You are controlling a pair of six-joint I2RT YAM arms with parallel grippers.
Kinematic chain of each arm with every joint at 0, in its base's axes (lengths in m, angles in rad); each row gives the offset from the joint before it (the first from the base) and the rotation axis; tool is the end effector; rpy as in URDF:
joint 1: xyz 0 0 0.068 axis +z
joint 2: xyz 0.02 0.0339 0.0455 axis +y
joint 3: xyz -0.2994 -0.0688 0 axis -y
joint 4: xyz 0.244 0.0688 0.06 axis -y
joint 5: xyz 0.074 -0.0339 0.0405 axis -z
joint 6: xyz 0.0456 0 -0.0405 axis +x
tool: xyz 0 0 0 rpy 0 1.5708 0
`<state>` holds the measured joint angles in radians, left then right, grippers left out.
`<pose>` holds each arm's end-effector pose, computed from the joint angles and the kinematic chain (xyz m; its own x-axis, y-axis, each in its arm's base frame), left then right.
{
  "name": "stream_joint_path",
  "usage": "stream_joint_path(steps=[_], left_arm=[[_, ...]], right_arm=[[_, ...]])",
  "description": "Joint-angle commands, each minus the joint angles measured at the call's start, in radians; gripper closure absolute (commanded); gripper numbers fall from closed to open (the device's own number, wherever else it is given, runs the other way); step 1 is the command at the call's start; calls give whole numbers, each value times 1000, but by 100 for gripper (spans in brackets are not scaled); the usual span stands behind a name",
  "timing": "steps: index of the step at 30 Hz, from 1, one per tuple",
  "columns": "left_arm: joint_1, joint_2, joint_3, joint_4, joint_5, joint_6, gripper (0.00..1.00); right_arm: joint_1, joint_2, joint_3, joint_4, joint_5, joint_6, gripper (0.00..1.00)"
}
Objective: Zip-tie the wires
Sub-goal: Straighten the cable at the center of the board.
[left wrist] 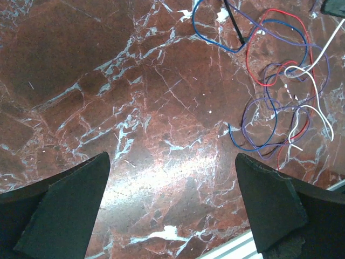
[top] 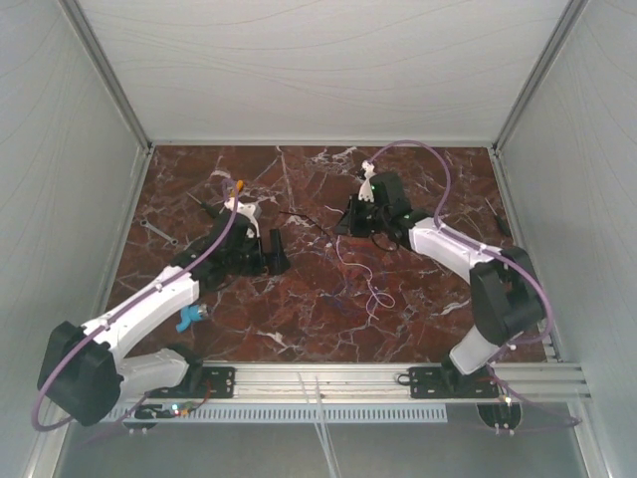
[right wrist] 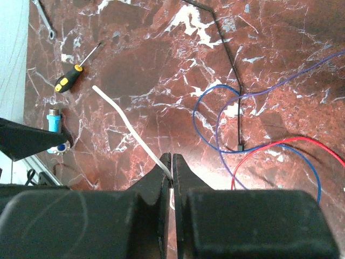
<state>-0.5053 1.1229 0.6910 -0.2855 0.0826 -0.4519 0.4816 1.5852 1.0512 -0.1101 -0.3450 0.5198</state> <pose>0.1969 -0.1132 0.2572 -0.7519 -0.0814 -0.6542 0.2317 0.8964 -0.3778 0.3105 0.1797 0.2701 -0.7975 0.1106 -0.5931 -0.3220 0.7533 0.5734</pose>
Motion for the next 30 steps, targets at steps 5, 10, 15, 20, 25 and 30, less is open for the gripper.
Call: stream_joint_path(steps=[5,10,15,20,25,30], left_arm=[[-4,75,84,59,-38,5,1],[-3,129,114,58,-87,-5,2],[-2,210,171,32,-157,-31,4],[-2,285,223,23,-174,-51,5],[-2,375,289,15,-200,-53,6],[-1,480,374,12,-219,-59,7]], right_arm=[[-37,129,88,50,-25,13,100],[-47,175,109,31,14,11,100],[-54,189,109,3,130,26,100],[-59,213,122,-15,166,42,97],[-68,241,137,-33,165,53,81],[-82,241,137,-23,98,69,69]])
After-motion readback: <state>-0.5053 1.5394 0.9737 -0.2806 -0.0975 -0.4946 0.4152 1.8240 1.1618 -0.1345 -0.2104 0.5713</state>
